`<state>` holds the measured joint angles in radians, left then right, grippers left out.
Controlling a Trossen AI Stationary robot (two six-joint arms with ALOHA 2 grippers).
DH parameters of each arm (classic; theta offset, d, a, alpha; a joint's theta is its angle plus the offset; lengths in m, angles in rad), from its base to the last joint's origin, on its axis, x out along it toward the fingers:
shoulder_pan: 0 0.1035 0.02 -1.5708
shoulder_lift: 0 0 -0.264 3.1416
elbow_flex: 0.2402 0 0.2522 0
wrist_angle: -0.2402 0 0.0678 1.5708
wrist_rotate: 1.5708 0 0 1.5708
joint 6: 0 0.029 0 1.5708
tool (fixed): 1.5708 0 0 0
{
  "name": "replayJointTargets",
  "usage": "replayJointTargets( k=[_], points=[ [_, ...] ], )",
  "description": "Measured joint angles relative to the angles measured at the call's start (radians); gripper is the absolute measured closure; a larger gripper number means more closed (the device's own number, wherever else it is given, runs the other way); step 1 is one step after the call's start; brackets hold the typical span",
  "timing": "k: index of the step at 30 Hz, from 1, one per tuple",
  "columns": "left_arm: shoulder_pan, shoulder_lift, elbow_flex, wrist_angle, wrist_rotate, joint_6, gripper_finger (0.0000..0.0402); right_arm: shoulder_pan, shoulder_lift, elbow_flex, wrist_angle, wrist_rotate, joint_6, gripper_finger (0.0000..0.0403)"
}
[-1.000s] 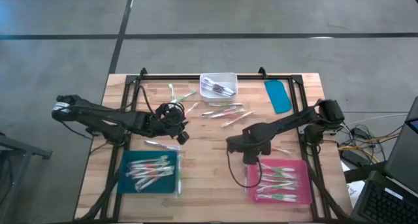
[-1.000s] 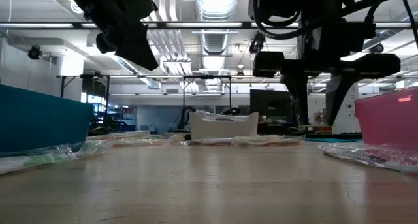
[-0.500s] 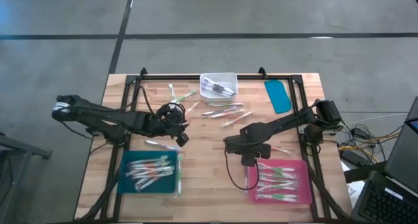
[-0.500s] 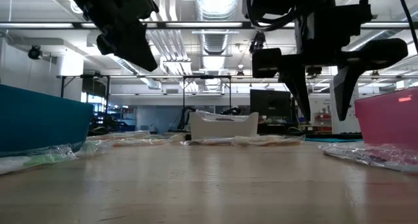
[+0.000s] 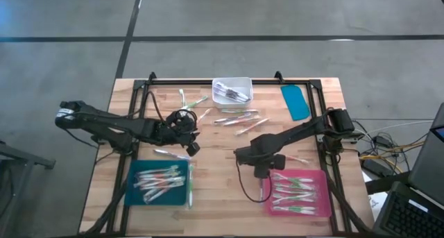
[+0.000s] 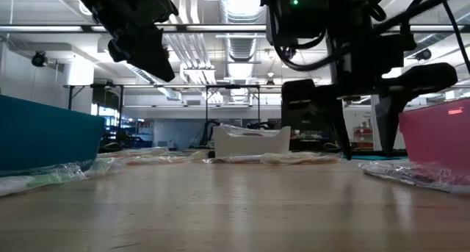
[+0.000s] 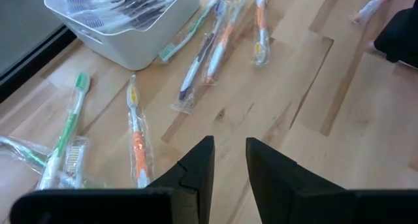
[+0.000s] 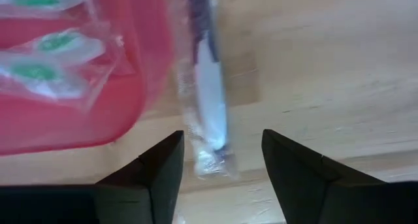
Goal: Pick & Place Toothbrushes
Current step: Put the violet toothbrush into the white bin
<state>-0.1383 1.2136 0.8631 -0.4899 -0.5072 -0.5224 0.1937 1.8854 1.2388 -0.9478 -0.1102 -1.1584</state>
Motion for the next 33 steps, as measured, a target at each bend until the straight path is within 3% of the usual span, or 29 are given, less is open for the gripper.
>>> replayJointTargets(
  k=[16, 33],
  points=[
    [0.000, 0.000, 0.000, -0.004, 0.028, -0.001, 0.0307, 0.000, 0.071, 0.010, 0.020, -0.002, -0.018, 0.0260],
    [0.000, 0.000, 0.000, -0.005, 0.028, 0.000, 0.0307, 0.000, 0.070, 0.023, 0.021, -0.008, 0.086, 0.0385]
  ],
)
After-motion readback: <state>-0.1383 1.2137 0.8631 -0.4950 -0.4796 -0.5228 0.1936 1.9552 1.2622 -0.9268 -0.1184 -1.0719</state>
